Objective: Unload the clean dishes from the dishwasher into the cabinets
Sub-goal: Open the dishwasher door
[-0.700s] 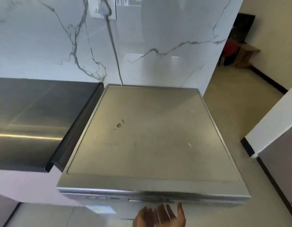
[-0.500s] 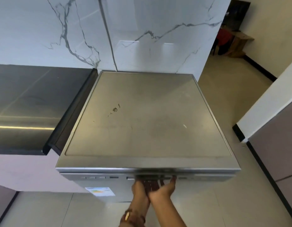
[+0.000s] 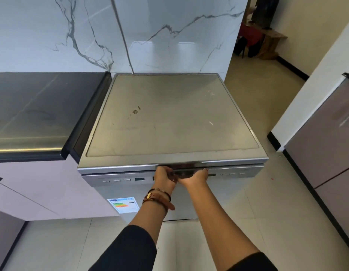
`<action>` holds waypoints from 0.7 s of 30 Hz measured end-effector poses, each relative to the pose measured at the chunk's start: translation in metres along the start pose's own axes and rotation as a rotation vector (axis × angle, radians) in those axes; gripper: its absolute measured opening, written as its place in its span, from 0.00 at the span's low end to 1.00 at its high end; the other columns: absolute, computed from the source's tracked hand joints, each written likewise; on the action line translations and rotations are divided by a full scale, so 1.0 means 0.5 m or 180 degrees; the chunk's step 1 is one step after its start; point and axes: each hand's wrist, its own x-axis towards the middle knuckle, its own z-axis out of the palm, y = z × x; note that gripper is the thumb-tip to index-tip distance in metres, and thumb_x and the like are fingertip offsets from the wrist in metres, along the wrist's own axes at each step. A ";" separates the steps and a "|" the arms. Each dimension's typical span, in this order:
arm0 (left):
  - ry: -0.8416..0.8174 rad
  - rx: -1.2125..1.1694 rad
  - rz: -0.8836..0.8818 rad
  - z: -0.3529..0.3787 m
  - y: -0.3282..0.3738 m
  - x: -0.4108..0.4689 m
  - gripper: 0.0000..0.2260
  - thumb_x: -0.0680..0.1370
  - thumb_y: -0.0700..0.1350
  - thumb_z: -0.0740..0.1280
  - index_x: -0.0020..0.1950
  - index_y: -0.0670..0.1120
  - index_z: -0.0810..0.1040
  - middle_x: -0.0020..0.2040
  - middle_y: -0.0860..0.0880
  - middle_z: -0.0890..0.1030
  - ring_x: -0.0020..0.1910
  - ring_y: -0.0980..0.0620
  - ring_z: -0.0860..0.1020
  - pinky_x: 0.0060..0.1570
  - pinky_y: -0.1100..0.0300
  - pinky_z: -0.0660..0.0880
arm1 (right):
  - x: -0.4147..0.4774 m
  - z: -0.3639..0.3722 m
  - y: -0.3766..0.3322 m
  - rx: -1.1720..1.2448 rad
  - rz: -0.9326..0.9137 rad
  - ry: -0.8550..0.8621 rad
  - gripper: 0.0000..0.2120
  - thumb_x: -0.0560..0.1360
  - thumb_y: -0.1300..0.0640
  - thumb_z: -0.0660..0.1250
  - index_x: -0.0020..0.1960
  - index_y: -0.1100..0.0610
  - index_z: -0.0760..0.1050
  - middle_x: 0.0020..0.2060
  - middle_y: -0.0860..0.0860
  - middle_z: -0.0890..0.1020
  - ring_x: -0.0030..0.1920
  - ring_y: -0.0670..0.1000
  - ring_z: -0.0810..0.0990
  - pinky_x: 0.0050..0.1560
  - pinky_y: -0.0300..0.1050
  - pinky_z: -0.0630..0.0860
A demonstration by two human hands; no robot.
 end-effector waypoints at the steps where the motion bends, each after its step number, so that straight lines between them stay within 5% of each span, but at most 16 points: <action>1: -0.0112 0.0002 -0.0004 0.003 0.003 -0.008 0.10 0.63 0.27 0.52 0.33 0.42 0.65 0.33 0.46 0.67 0.32 0.48 0.68 0.33 0.58 0.69 | 0.003 -0.003 0.000 0.0010 -0.0018 -0.0017 0.29 0.80 0.39 0.46 0.73 0.56 0.62 0.71 0.60 0.66 0.69 0.63 0.65 0.69 0.61 0.61; 6: -0.0261 -0.0281 0.0073 -0.010 -0.015 -0.005 0.11 0.70 0.28 0.52 0.36 0.41 0.68 0.38 0.44 0.72 0.37 0.46 0.72 0.57 0.53 0.73 | 0.022 -0.019 0.004 0.0073 -0.0198 -0.0148 0.31 0.78 0.36 0.49 0.72 0.55 0.64 0.68 0.60 0.71 0.66 0.63 0.70 0.69 0.59 0.66; 10: -0.0539 -0.0289 0.0206 -0.026 -0.029 -0.010 0.11 0.75 0.30 0.57 0.36 0.41 0.70 0.36 0.45 0.72 0.36 0.49 0.72 0.44 0.58 0.73 | 0.031 -0.045 0.006 0.0010 -0.0245 -0.0266 0.34 0.76 0.34 0.51 0.72 0.56 0.64 0.67 0.61 0.71 0.65 0.62 0.72 0.69 0.58 0.67; 13: -0.0646 -0.0268 0.0285 -0.047 -0.050 -0.015 0.02 0.76 0.35 0.64 0.47 0.40 0.74 0.44 0.42 0.76 0.44 0.46 0.76 0.49 0.54 0.75 | 0.013 -0.069 0.013 -0.0061 -0.0305 -0.0226 0.35 0.75 0.33 0.53 0.73 0.56 0.62 0.67 0.61 0.71 0.65 0.62 0.72 0.69 0.58 0.67; 16: -0.0630 -0.0415 0.0334 -0.089 -0.093 -0.021 0.20 0.75 0.38 0.68 0.66 0.39 0.70 0.61 0.39 0.76 0.60 0.41 0.76 0.61 0.45 0.74 | -0.027 -0.111 0.038 -0.0207 -0.0446 -0.0093 0.35 0.75 0.33 0.53 0.74 0.52 0.59 0.69 0.60 0.68 0.67 0.63 0.69 0.70 0.60 0.64; 21: -0.0303 -0.0617 0.0111 -0.185 -0.189 -0.079 0.30 0.71 0.46 0.73 0.69 0.43 0.66 0.62 0.36 0.75 0.60 0.35 0.75 0.59 0.32 0.70 | -0.134 -0.203 0.079 -0.0354 -0.0412 0.0196 0.36 0.73 0.36 0.61 0.74 0.51 0.58 0.67 0.60 0.70 0.64 0.65 0.72 0.66 0.65 0.67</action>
